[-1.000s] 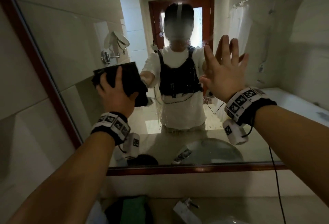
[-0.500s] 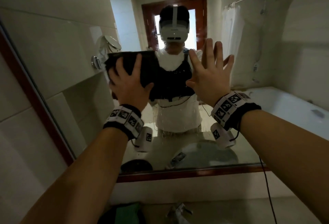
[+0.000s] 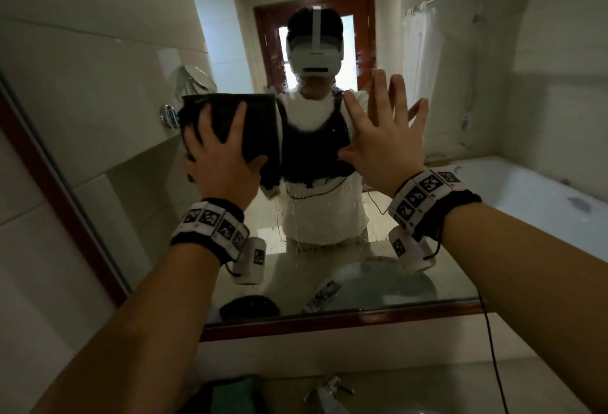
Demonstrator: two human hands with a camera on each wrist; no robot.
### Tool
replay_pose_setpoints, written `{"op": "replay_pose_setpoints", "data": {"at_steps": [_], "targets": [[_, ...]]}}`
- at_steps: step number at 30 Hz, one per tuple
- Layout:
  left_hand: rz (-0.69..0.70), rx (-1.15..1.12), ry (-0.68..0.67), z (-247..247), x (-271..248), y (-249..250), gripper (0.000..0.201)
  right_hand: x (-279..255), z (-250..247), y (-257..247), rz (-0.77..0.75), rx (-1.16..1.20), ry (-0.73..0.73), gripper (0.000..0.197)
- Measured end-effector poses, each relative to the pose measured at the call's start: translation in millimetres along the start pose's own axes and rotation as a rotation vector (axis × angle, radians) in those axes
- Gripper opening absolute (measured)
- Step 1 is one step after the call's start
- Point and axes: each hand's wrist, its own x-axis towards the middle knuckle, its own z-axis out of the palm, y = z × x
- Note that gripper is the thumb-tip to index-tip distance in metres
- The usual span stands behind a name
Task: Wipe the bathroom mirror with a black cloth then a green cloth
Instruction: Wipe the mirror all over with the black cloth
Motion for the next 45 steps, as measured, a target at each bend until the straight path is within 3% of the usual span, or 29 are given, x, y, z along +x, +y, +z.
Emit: {"op": "replay_pose_setpoints", "data": {"at_steps": [6, 12, 22, 26, 30, 34, 41, 45], "targets": [[-0.135, -0.052, 0.012, -8, -2, -51, 0.093, -1, 0, -1, -0.004, -0.008, 0.003, 0.100], [-0.189, -0.145, 0.009, 9, -21, -24, 0.094, -2, 0, -2, -0.002, 0.017, 0.025, 0.097], [0.089, -0.036, -0.117, 52, -72, 96, 0.092, -4, 1, 1, -0.017, -0.023, 0.028, 0.094], [0.089, -0.007, -0.089, 45, -63, 66, 0.091, -4, -1, 6, -0.023, -0.042, -0.004, 0.097], [-0.117, -0.027, -0.075, 24, -40, 9, 0.093, -6, 0, 8, -0.031, -0.042, 0.005, 0.097], [-0.162, 0.005, -0.062, 8, -26, -34, 0.095, -6, 3, 6, -0.030, -0.036, 0.011, 0.098], [-0.199, -0.023, -0.063, 8, -29, -14, 0.094, -6, -1, 4, -0.032, -0.031, 0.002, 0.096], [-0.051, 0.012, -0.040, 12, -33, 22, 0.092, -6, -5, 5, -0.032, -0.054, -0.027, 0.097]]}}
